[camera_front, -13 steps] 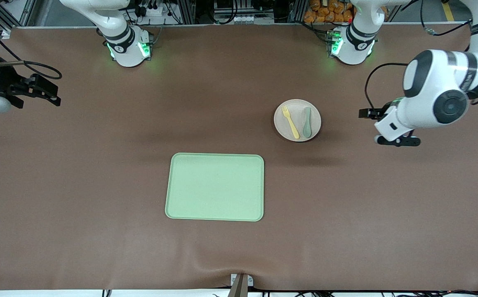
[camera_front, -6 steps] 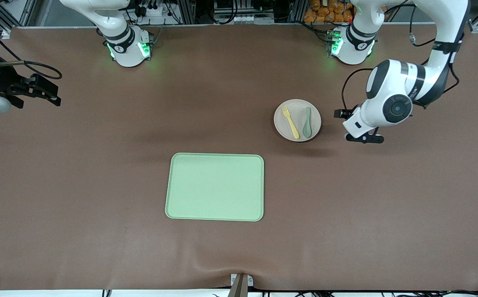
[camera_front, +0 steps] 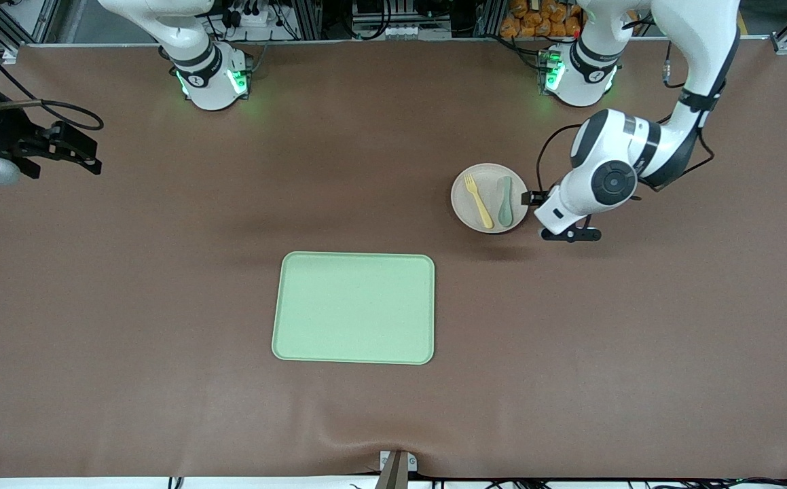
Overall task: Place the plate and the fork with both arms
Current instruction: 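Reach the left gripper down to the rim of the white plate, then close the left gripper on the white plate's rim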
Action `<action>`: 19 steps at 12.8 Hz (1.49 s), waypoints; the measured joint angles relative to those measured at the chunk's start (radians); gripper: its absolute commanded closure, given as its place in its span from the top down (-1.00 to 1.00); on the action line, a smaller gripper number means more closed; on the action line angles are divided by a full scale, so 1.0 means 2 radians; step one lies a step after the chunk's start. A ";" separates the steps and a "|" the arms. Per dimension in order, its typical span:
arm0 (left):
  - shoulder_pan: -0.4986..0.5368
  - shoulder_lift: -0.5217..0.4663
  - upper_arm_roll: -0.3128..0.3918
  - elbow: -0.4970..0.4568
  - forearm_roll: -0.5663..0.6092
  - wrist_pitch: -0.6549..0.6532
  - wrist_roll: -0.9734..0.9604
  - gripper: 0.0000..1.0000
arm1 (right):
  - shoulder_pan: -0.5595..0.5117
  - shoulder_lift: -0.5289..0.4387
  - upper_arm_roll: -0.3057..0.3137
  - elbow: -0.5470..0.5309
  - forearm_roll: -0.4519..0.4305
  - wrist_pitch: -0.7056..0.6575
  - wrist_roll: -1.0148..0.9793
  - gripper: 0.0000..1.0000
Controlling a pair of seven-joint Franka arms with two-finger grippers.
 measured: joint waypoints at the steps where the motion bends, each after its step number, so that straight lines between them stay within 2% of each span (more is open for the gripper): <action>1: -0.005 0.008 -0.001 0.000 0.000 0.009 -0.009 1.00 | 0.000 0.000 0.000 0.000 0.000 0.000 0.000 1.00; 8: -0.017 0.052 0.000 0.000 0.000 0.025 -0.037 1.00 | 0.000 0.000 0.000 0.000 0.000 0.000 0.000 1.00; 19: -0.016 0.069 0.002 0.000 0.000 0.025 -0.040 1.00 | 0.000 0.000 0.000 0.000 0.000 0.000 0.000 1.00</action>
